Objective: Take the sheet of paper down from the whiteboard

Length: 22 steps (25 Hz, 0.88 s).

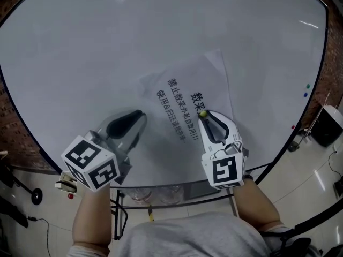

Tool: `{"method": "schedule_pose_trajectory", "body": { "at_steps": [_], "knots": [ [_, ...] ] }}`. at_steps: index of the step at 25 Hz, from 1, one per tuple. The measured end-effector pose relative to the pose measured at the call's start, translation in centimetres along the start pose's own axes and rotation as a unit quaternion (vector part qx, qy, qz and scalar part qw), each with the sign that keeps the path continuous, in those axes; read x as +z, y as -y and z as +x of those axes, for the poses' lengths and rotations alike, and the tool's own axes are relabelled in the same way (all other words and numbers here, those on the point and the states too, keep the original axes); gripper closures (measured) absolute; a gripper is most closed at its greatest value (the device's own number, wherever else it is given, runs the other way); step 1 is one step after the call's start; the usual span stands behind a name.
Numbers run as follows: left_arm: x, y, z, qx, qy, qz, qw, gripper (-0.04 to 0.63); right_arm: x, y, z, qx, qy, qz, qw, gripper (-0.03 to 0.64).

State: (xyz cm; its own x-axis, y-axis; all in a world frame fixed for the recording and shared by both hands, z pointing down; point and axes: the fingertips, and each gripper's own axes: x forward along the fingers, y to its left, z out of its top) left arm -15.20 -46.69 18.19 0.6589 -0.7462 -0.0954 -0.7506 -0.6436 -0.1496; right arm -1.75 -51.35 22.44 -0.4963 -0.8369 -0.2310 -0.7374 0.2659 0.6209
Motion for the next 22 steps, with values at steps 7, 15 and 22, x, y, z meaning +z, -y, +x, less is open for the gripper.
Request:
{"method": "schedule_pose_trajectory", "body": {
  "at_steps": [7,15,22],
  "knots": [
    [4.3,-1.7,0.5,0.016,0.034,0.029,0.9988,0.492,0.0,-0.1,0.0,0.005,0.004,0.005,1.0,0.537],
    [5.0,-1.7,2.4,0.001,0.04,0.029,0.9988,0.494,0.0,0.0,0.0,0.002,0.0,0.006,1.0,0.537],
    [5.0,-1.8,2.6,0.001,0.038,0.037,0.9986,0.592,0.0,0.1,0.0,-0.004,0.003,0.002,1.0,0.538]
  ]
}}
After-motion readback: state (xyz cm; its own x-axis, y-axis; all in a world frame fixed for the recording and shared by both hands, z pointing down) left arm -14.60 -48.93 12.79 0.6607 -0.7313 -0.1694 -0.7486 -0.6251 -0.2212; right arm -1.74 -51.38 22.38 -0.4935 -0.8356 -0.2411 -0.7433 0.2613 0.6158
